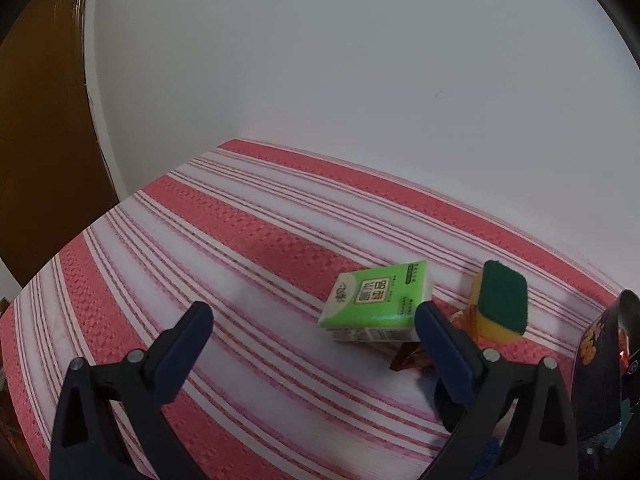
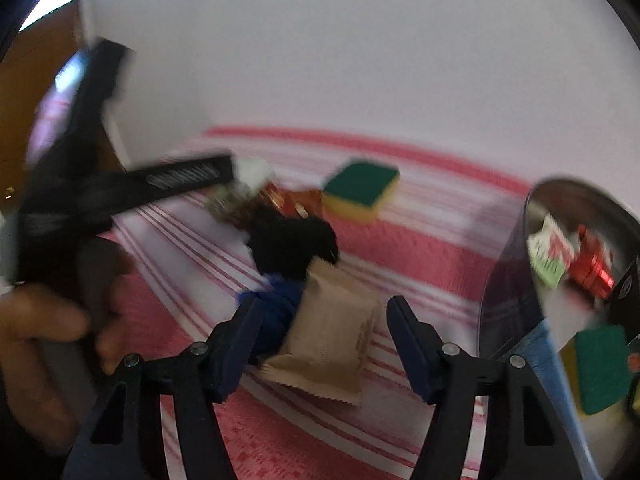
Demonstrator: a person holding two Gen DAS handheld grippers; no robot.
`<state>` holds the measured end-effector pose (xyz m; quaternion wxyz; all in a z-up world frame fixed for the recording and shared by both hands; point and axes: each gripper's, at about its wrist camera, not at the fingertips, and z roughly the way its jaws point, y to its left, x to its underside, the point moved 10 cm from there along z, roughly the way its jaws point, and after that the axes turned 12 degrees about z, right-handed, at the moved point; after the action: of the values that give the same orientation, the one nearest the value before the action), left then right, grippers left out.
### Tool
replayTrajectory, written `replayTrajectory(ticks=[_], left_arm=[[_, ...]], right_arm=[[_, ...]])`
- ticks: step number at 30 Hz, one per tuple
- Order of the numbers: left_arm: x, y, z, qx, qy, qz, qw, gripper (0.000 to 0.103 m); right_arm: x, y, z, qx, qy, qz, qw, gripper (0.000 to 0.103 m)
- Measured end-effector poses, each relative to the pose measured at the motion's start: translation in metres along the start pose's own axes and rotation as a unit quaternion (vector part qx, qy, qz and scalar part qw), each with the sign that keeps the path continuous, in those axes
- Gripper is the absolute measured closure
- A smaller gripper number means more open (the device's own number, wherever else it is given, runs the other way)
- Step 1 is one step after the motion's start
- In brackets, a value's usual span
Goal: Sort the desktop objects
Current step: 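Grasp the beige pastry packet with the right gripper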
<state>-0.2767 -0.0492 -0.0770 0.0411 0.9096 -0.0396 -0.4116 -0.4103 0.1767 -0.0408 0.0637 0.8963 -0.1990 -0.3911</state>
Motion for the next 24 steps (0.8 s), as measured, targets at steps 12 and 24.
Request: replayTrajectory(ticks=[12, 24], left_arm=[[-0.004, 0.002, 0.0, 0.025, -0.002, -0.004, 0.9997, 0.001], [-0.004, -0.006, -0.002, 0.024, -0.007, 0.017, 0.9996, 0.001]], right_arm=[[0.008, -0.012, -0.004, -0.06, 0.029, 0.032, 0.997, 0.055], [0.016, -0.016, -0.011, -0.103, 0.064, 0.042, 0.992, 0.055]])
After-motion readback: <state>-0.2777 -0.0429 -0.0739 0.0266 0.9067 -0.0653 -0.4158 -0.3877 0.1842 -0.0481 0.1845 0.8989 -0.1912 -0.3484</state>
